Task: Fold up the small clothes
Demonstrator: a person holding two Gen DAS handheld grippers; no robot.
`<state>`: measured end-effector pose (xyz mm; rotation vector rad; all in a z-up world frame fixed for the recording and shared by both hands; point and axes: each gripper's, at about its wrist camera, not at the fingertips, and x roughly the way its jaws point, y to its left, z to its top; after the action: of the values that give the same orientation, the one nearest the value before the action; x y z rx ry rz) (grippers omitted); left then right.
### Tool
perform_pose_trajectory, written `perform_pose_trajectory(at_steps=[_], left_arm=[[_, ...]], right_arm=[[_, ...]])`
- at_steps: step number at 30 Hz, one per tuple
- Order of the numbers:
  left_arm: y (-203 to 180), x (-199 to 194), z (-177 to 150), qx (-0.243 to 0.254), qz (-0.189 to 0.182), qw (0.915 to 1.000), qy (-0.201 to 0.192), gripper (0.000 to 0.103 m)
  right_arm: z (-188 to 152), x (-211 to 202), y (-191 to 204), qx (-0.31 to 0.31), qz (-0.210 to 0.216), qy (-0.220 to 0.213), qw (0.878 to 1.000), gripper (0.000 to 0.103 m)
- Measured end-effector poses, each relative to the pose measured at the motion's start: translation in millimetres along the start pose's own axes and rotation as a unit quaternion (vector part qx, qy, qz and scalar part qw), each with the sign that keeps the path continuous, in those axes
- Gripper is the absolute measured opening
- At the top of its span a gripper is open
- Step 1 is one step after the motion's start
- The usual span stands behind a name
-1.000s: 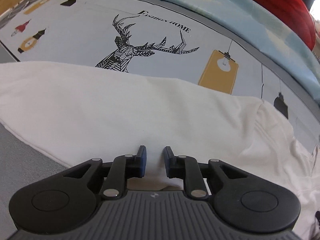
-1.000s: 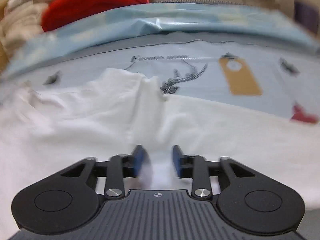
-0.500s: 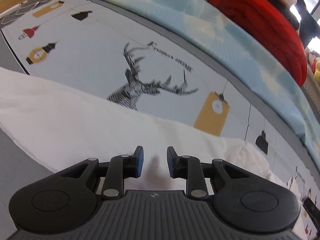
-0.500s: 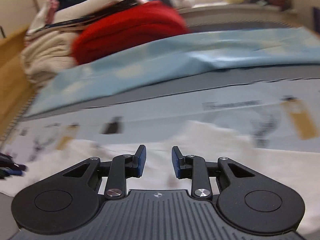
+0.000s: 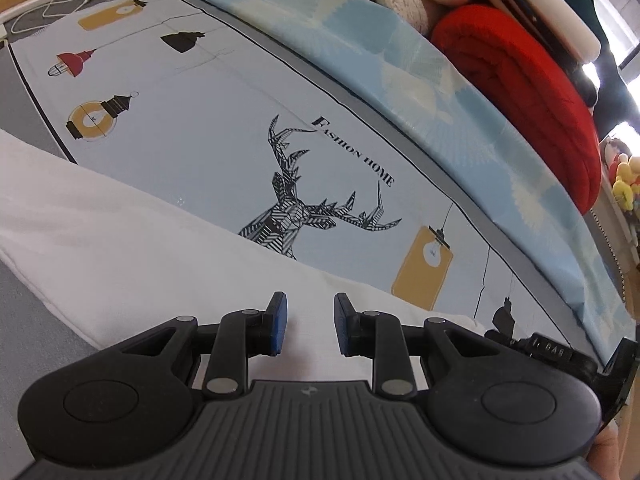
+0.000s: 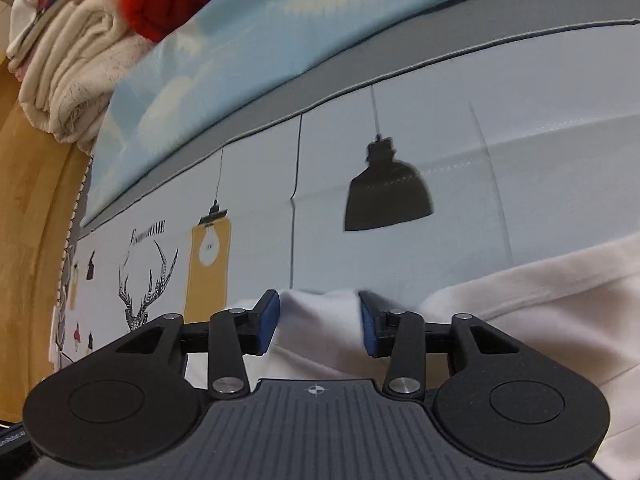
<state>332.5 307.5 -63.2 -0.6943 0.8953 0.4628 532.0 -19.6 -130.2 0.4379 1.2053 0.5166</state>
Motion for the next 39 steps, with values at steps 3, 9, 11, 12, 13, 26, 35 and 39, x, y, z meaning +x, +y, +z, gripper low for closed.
perform_pose_trajectory(at_steps=[3, 9, 11, 12, 13, 26, 35, 39], left_arm=[[10.2, -2.1, 5.6, -0.012, -0.002, 0.9999, 0.001, 0.028], [23.3, -7.9, 12.1, -0.023, -0.013, 0.9996, 0.003, 0.028], [25.4, -8.9, 13.1, -0.024, -0.015, 0.9996, 0.003, 0.028], [25.8, -9.1, 12.9, -0.024, -0.016, 0.9996, 0.003, 0.028], [26.1, -9.2, 12.5, -0.024, -0.017, 0.9996, 0.005, 0.028], [-6.3, -0.1, -6.1, 0.033, -0.054, 0.9972, 0.04, 0.031], [-61.0, 21.7, -49.6, 0.116, -0.081, 0.9858, 0.091, 0.033], [-81.8, 33.3, -70.9, 0.15, -0.071, 0.9807, 0.105, 0.033]], right_arm=[[-15.9, -8.1, 22.3, -0.075, -0.006, 0.006, 0.997, 0.024], [-60.1, -69.6, 84.5, -0.304, -0.074, -0.175, 0.934, 0.007], [-80.1, -74.8, 93.0, -0.358, -0.138, -0.246, 0.89, 0.015], [-86.8, -69.5, 93.9, -0.377, -0.185, -0.263, 0.869, 0.029], [-90.6, -64.0, 92.6, -0.384, -0.227, -0.267, 0.854, 0.036], [-156.1, -162.7, -26.2, -0.199, -0.235, -0.141, 0.941, 0.038], [-204.4, -197.3, -139.7, -0.059, -0.309, -0.085, 0.945, 0.044], [-189.3, -231.0, -149.7, -0.029, -0.285, -0.154, 0.946, 0.044]])
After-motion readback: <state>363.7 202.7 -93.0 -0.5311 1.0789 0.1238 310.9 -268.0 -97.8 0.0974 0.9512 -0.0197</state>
